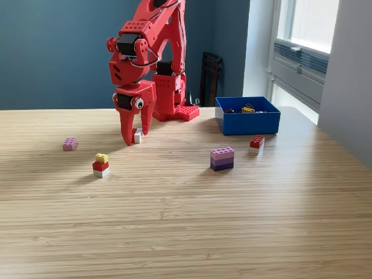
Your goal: Grasp a lego block and put it in the bin.
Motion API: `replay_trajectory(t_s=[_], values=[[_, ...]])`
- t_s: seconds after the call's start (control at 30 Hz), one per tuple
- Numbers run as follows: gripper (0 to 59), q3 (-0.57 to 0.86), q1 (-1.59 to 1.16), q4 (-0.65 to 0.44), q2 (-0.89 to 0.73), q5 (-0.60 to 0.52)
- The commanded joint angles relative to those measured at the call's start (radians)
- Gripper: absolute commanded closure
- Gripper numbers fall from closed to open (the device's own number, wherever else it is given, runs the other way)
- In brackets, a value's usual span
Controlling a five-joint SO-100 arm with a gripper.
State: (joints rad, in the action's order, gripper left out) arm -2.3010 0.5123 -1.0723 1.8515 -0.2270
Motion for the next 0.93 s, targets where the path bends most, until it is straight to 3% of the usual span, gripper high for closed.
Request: replay_trajectory(t_s=[0.03,0.63,0.93], values=[[35.6,0.0,0.012,0.005,0.012,0.011],[36.8,-0.043,0.107,0.006,0.012,0.087],[52.5,-0.031,0.104,0.006,0.012,0.063]])
